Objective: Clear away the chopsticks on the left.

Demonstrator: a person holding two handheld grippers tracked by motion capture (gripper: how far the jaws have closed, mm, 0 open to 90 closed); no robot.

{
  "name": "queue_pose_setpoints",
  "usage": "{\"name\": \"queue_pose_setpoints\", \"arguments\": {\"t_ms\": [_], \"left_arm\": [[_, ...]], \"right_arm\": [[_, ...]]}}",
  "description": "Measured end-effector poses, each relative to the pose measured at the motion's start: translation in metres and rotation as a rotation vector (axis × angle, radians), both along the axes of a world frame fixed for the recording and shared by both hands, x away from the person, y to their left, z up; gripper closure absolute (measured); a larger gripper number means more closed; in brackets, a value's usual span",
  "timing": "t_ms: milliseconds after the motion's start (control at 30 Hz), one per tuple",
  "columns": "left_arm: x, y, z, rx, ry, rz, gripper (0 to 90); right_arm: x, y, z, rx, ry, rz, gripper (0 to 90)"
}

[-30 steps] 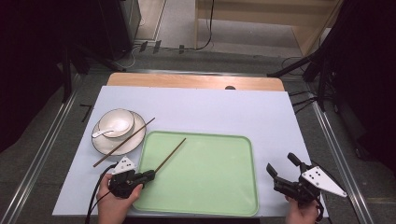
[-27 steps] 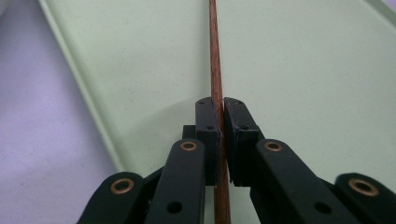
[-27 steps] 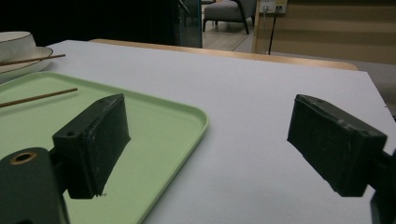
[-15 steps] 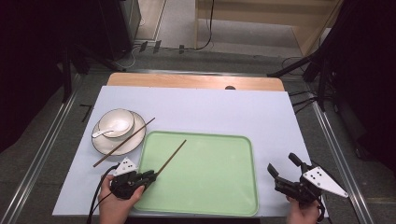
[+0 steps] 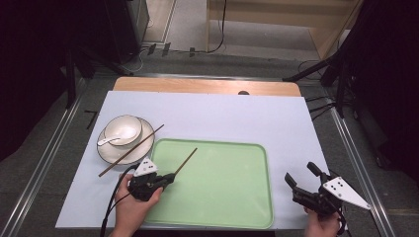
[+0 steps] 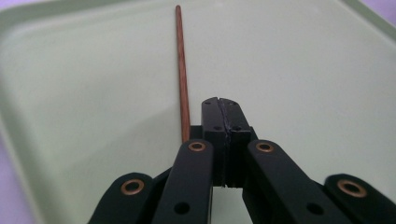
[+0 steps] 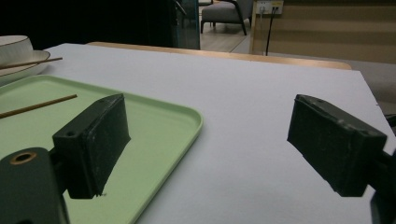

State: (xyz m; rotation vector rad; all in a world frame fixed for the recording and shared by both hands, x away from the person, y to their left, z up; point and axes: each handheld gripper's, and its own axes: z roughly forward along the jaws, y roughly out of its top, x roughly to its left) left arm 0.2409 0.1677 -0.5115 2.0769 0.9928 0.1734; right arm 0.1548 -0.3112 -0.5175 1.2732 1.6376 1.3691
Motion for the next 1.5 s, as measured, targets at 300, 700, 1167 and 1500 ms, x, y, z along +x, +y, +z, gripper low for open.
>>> {"name": "queue_pose_setpoints", "arguments": {"t_ms": [300,700,1167,1500], "left_arm": [[0.029,-0.025,-0.007,0.066,0.035,-0.005,90.0],[0.035,-0.004,-0.007,0.087,0.056,0.094,90.0],[0.028,0.026,-0.011,0.042,0.029,0.143,90.0],[0.028,0.026,-0.011,0.024,0.02,0.123,83.2]], "right_arm": [[-0.001,-0.001,-0.001,0.001,0.002,0.001,13.0],[0.0,-0.001,-0.001,0.001,0.005,0.003,13.0],[0.0,0.0,-0.002,0.0,0.008,0.003,13.0],[0.001,0.001,-0.003,-0.002,0.01,0.006,13.0]]}}
